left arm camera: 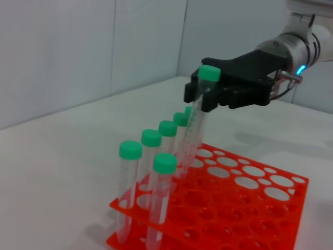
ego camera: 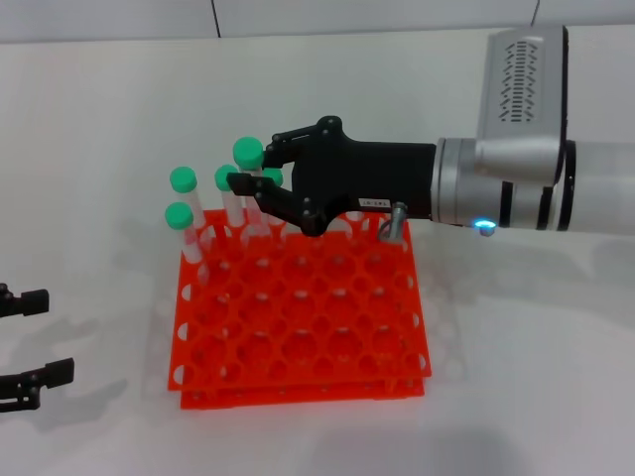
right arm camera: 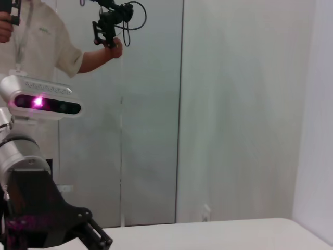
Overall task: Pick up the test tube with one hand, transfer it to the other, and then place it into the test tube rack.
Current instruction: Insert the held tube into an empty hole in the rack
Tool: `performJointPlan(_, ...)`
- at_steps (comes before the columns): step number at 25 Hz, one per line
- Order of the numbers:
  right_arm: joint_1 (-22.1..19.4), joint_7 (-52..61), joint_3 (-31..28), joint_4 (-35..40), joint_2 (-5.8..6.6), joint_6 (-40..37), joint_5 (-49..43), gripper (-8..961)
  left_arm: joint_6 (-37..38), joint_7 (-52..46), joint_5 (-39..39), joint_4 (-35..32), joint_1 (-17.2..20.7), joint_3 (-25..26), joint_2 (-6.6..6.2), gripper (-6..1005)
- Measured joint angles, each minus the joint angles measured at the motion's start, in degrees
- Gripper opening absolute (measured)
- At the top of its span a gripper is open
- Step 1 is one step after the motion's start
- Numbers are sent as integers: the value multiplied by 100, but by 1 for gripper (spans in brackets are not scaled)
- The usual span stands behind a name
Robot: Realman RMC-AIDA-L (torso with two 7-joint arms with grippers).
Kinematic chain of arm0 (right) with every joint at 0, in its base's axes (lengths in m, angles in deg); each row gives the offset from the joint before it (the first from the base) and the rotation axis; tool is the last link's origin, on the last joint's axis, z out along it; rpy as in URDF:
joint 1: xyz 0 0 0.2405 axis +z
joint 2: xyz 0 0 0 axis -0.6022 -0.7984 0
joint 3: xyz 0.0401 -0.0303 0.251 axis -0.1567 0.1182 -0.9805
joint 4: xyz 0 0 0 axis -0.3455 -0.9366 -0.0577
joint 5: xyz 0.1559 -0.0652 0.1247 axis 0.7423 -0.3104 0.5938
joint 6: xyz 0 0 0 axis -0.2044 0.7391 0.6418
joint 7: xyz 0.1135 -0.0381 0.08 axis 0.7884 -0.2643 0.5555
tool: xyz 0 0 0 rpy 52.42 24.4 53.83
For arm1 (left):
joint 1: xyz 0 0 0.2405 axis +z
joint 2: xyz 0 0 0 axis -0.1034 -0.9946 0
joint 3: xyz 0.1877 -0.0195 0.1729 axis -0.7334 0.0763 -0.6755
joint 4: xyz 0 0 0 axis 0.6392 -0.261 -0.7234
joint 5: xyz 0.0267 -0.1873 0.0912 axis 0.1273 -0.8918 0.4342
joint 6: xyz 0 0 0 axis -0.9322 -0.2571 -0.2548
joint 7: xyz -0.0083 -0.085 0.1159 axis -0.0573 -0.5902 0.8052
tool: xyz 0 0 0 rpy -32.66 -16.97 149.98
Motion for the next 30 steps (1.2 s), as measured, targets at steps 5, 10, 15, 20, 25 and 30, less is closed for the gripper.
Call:
performJointPlan(5, 53, -80, 144, -68, 0, 87, 273, 277, 107, -267, 127, -170, -139, -5, -47, 874)
performJointPlan(10, 26, -80, 168, -92, 0, 86, 322, 281, 131, -541, 108, -474, -166, 42, -27, 874)
performJointPlan(15, 11, -58, 197, -151, 0, 81, 346, 284, 132, -753, 108, -774, -154, 49, 62, 874)
performJointPlan(20, 9, -46, 219, -235, 0, 90, 387, 287, 125, -859, 107, -1110, -109, 52, 207, 874)
performJointPlan(25, 24, -65, 251, -305, 0, 60, 494, 291, 95, -903, 136, -1192, -137, 52, 279, 874)
performJointPlan(30, 44, -66, 323, -307, 0, 46, 595, 294, 82, -916, 135, -1195, -165, 52, 293, 874)
